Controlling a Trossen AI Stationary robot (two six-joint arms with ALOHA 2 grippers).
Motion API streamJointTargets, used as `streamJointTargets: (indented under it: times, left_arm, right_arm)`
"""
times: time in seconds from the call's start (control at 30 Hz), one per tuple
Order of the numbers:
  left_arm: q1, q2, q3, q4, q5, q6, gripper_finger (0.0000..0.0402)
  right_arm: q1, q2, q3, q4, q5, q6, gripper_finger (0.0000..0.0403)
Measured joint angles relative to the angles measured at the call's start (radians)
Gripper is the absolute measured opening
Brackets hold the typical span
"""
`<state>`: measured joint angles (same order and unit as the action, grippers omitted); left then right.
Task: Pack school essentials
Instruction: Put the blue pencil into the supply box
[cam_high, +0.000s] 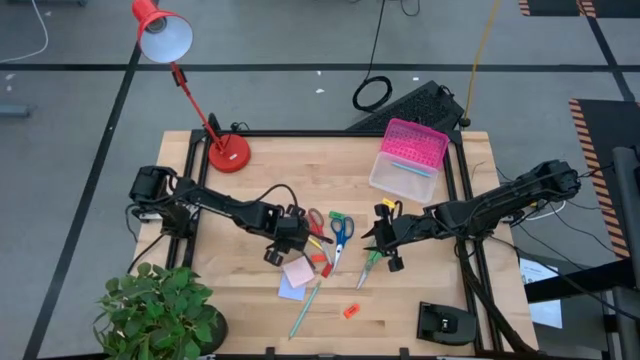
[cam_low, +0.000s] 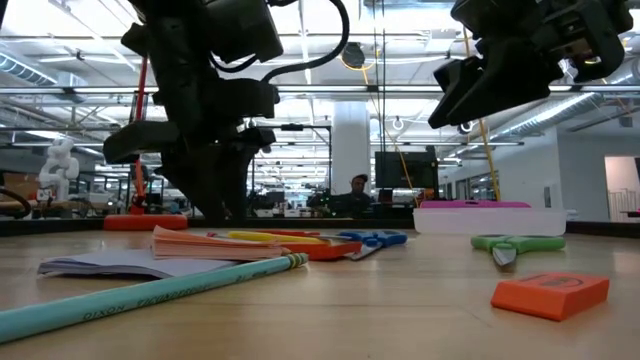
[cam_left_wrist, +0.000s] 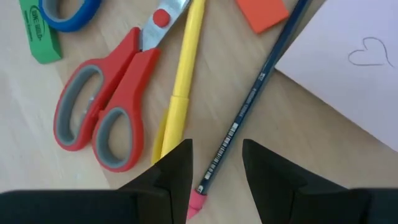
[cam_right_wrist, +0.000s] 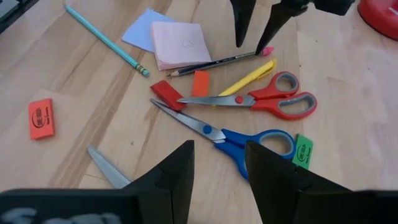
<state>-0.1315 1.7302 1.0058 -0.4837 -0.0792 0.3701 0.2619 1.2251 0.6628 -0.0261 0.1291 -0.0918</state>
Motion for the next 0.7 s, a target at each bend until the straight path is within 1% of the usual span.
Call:
streamJointTargets:
  times: [0.2,0.5,0.6,0.7]
  left_arm:
    - [0.014,0.034,-0.002,-0.032,0.001,0.01,0.0145]
    - [0.009,0.076,0.002,-0.01,0.001,0.013,0.0144]
    - [0.009,0.077,0.002,-0.012,0.009,0.013,0.0129]
    - [0.009,0.078,0.002,-0.016,0.013,0.013,0.0099]
  right_arm:
    - [0.0,0.0,0.0,0.0,0.0,-0.01,0.0137]
    - [0.001,0.0,-0.001,0.019,0.001,0.004,0.0137]
    - [0.001,0.0,-0.001,0.019,0.001,0.008,0.0137]
    - [0.001,0.0,-0.001,0.021,0.001,-0.001,0.0137]
